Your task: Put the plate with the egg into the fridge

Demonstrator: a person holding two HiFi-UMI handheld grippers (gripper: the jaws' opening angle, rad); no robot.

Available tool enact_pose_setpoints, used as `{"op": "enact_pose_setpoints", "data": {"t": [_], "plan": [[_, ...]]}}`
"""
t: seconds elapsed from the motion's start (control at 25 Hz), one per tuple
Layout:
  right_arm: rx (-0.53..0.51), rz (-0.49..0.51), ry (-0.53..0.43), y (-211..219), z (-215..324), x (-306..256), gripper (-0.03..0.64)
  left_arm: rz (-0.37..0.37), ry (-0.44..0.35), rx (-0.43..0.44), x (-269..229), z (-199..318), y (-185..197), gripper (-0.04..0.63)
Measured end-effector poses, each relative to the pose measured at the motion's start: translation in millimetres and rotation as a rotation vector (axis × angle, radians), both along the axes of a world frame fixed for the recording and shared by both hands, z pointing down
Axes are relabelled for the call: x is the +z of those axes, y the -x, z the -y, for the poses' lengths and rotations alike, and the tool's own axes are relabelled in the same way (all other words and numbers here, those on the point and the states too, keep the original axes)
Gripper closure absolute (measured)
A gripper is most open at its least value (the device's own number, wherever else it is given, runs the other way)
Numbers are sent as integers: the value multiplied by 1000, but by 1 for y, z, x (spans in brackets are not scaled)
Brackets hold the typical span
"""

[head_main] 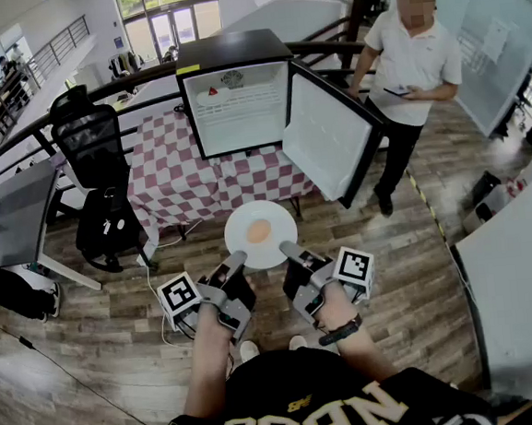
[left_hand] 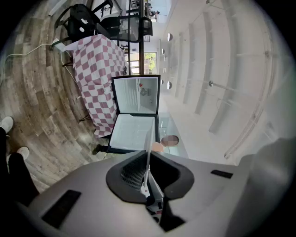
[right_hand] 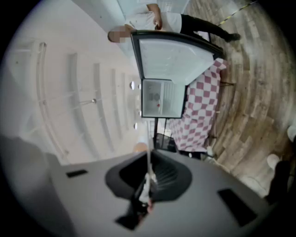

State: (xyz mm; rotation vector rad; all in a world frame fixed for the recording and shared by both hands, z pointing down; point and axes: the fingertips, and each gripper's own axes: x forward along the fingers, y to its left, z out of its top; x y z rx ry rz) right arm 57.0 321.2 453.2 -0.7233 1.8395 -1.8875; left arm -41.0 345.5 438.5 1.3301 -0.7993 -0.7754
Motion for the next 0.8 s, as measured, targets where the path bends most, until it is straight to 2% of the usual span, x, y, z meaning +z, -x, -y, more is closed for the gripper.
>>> {"op": "enact_pose_setpoints", "data": {"t": [0.4, 0.56, 0.8], "plan": [[15, -12, 20, -31, 1, -1, 586, -17, 35, -3, 0, 2, -30, 554], [3, 7, 24, -55, 1, 8, 586, -2, 42, -11, 8, 1, -55, 554], [-23, 33, 33, -70, -3, 15, 586, 27, 53, -40, 13, -5, -71, 554]]}}
